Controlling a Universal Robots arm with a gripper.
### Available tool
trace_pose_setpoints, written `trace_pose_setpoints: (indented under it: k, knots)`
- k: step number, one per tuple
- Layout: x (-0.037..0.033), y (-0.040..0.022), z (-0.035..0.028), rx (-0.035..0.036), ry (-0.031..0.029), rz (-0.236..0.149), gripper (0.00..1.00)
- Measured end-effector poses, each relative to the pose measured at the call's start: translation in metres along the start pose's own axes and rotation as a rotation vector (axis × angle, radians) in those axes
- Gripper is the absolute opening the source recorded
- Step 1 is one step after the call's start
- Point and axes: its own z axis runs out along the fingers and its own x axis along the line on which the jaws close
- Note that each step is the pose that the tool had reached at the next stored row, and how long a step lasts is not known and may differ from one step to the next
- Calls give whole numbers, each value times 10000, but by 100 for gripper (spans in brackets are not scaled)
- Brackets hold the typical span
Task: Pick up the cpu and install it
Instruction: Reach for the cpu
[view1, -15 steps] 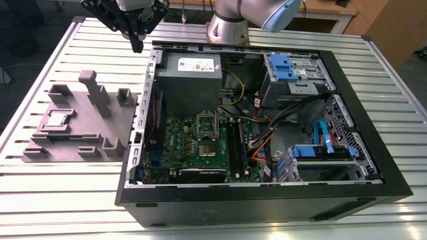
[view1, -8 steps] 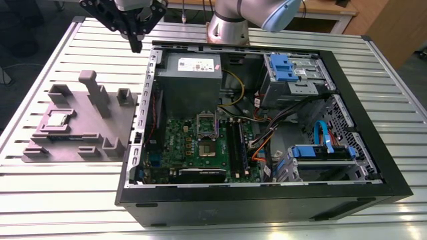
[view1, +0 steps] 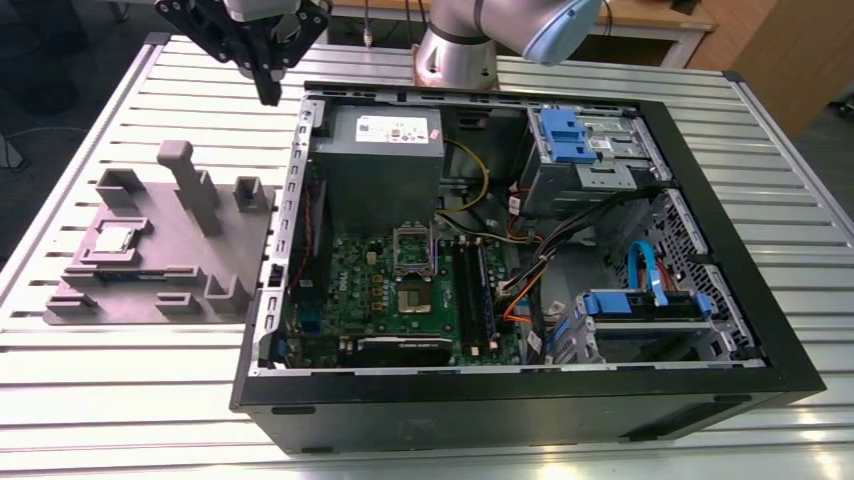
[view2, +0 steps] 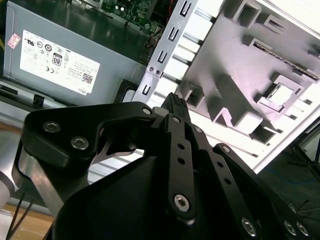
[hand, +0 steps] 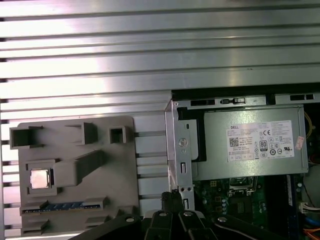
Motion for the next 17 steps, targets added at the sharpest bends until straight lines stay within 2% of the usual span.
trace_pose_setpoints:
  k: [17]
  knots:
    - [64,-5,-2,-1,0,-1,10]
